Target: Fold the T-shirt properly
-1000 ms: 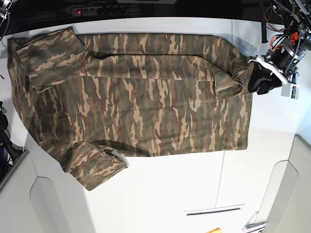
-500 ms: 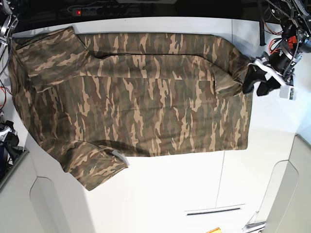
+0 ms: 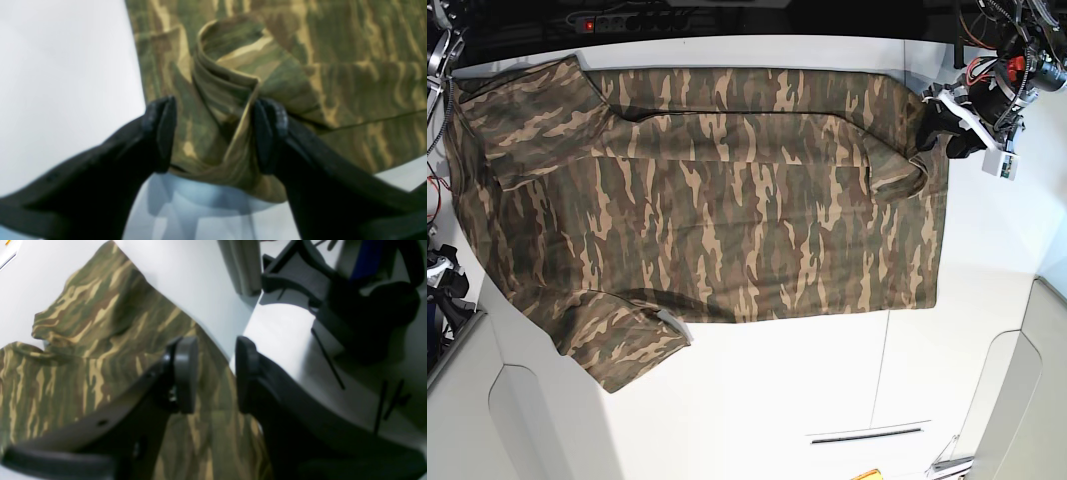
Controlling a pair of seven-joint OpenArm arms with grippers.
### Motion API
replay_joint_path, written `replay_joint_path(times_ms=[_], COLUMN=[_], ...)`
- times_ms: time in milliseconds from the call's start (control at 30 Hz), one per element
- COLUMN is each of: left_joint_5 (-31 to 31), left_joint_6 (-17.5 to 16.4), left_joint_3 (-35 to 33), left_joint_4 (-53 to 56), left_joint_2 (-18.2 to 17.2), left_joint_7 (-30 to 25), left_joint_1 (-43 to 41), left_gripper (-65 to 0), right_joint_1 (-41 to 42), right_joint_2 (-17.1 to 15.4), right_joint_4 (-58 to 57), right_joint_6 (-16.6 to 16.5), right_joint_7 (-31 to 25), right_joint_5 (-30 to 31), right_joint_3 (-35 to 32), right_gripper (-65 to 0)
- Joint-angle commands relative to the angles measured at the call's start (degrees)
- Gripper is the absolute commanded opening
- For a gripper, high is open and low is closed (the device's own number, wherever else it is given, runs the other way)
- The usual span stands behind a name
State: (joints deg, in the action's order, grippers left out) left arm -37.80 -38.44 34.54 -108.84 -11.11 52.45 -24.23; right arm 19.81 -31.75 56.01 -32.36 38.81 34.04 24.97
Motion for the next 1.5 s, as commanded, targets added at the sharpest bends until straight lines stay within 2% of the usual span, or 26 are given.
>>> replay_joint_path(times_ms=[0,100,200,333,400,433,733,1100,1200,1233,1333,1367,1467], left_joint_5=[-0.66,-0.92,-0.96,-0.42,0.48,1.09,1.18,1.29,1.36,1.42,1.38,1.36,-0.13], left_joint_6=[-0.61,-0.63,-1.56,-1.56,-1.56,-1.56,-1.56,-1.56,-0.22,0.39,1.84,2.03,1.97], left_joint_3=[0.24,0.22,0.2,-1.86,-2.8,-2.89,-0.7,-0.7,-0.24,0.0,0.85,1.33,4.04], left_joint_4=[-0.92,-0.92,-0.92,-0.92,-0.92,-0.92,-0.98,-0.98,-0.98,-0.98,-0.98,-0.98,-1.09], left_joint_2=[-0.68,-0.68,-0.7,-2.47,-3.06,-3.21,-4.61,-5.92,-5.92,-5.9,-5.92,-5.92,-5.97], left_joint_7=[-1.4,-1.2,-0.72,-0.76,-0.74,-0.74,0.85,1.4,1.42,1.44,1.66,1.64,0.57], left_joint_1=[0.09,0.07,0.0,-1.27,-1.55,-1.51,-2.38,-6.45,-6.45,-6.45,-6.43,-6.43,-6.4], left_gripper=[-26.3,-27.8,-41.9,-53.2,-64.1,-65.0,-65.0,-65.0,-65.0,-62.8,-43.2,-38.7,-37.4], right_joint_1=[1.27,1.27,1.25,1.22,1.25,1.25,1.22,0.61,0.61,0.61,0.61,0.61,0.61], right_joint_2=[-1.4,-1.4,-1.4,-1.4,-1.4,-1.4,-1.55,-1.6,-1.6,-1.6,-1.57,-1.6,-1.6], right_joint_4=[0.76,0.76,0.76,0.76,0.76,0.76,0.76,0.79,0.79,0.79,0.79,0.79,0.79], right_joint_6=[-0.44,-0.44,-0.42,-0.44,-0.42,-0.42,-0.44,-0.46,-0.46,-0.46,-0.44,-0.44,-0.44], right_joint_7=[-0.74,0.7,1.16,3.1,3.69,3.72,7.43,7.54,7.76,7.8,7.93,7.93,7.89], right_joint_5=[1.11,1.11,1.11,1.11,1.11,1.14,1.14,3.04,3.02,3.02,3.04,3.04,3.04], right_joint_3=[0.15,0.17,0.17,0.15,0.15,0.17,0.2,0.2,0.2,0.2,0.2,0.2,0.2], right_gripper=[-45.6,-45.6,-45.6,-45.6,-45.7,-45.7,-45.7,-45.7,-45.7,-45.7,-45.7,-45.7,-45.7])
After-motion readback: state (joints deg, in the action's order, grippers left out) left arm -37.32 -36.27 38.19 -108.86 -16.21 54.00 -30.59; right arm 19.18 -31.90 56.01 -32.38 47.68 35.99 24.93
